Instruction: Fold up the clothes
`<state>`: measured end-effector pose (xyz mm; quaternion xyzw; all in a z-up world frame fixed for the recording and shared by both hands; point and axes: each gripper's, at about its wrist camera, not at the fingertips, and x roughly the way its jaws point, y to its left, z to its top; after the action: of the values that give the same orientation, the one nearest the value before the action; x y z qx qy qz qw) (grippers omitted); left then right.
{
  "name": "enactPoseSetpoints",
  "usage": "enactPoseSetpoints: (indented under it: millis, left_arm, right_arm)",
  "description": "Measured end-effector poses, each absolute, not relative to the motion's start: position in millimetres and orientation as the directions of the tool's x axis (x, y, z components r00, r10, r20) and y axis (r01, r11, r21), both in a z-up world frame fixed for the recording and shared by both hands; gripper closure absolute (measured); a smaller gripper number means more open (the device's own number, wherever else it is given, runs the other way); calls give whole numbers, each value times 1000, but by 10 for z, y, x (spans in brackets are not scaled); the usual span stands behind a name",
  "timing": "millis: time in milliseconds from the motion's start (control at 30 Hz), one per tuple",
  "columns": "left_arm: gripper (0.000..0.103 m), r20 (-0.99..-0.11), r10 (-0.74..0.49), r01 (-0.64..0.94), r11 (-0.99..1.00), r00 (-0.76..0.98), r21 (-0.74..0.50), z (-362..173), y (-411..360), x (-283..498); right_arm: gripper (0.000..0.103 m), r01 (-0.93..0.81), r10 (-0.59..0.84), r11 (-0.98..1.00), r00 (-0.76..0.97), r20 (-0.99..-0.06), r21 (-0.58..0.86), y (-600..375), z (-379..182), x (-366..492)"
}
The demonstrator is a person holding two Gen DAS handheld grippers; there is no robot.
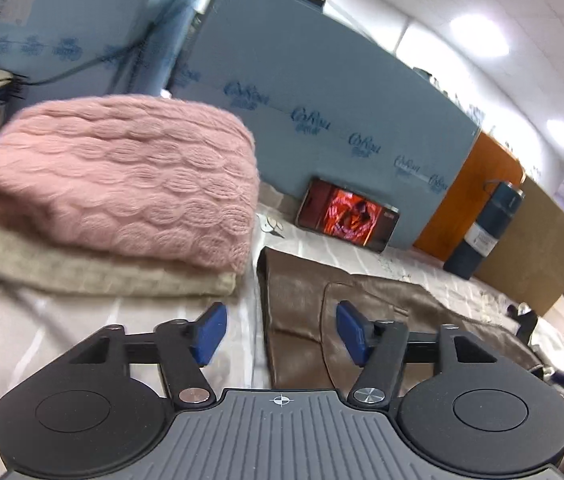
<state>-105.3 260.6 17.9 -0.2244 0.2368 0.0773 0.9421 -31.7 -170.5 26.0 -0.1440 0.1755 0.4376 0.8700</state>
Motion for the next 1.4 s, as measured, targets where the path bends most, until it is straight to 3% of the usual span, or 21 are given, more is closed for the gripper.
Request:
enactPoseSetpoints:
  millis: [200, 467, 567, 633, 700, 733, 833, 933, 1000, 1133, 1267, 1300, 1400]
  left_arm:
    - [40, -551, -38, -219, 893, 833, -393, 12, 2664, -529]
    - [20, -538, -103, -149, 902, 837, -405, -132, 2561, -242]
    - [21, -528, -117, -129, 904, 841, -407, -153, 2511, -206]
    - [23, -521, -108, -122, 914, 847, -387, -166, 2481, -215]
    - [40, -530, -63, -146, 927, 846, -344, -168, 2458, -224]
    - [57, -537, -33, -166, 933, 843, -318, -167, 2447, -224]
    - [87, -534, 2, -205, 924, 845, -322, -182, 2518, -250]
    - [100, -495, 1, -196, 919, 869, -341, -153, 2547, -322]
    - [101, -456, 12, -186, 923, 890, -338, -90, 2527, -392]
    - [101, -398, 27, -172, 927, 917, -334, 5, 2535, -498]
    - [101, -430, 22, -180, 927, 903, -329, -32, 2553, -475]
    - [101, -439, 21, -184, 925, 898, -332, -38, 2562, -466]
    - [100, -449, 11, -189, 916, 894, -354, -45, 2582, -458]
  right_arm:
    - [44, -588, 625, 776, 664, -410, 230, -2201, 229, 247]
    - [45, -470, 586, 811, 649, -485, 350, -2241, -10, 704]
    - [53, -472, 600, 800, 630, -493, 370, -2170, -55, 758]
    - [68, -475, 601, 799, 622, -502, 369, -2088, -76, 783]
    - [83, -482, 597, 802, 621, -507, 353, -2038, -84, 775]
    - [92, -485, 594, 804, 623, -509, 344, -2010, -86, 771]
    - [100, -494, 559, 826, 654, -509, 273, -1874, -36, 721]
    - [102, -535, 546, 827, 692, -472, 173, -1712, 29, 624]
    - [102, -562, 542, 822, 723, -428, 92, -1603, 106, 546]
    - [103, -580, 538, 815, 746, -392, 16, -1479, 232, 592]
    - [100, -567, 549, 817, 708, -443, 106, -1591, 211, 705]
    - [95, -554, 552, 820, 697, -457, 146, -1664, 192, 723]
    - [56, -500, 536, 840, 707, -461, 210, -1920, 123, 715]
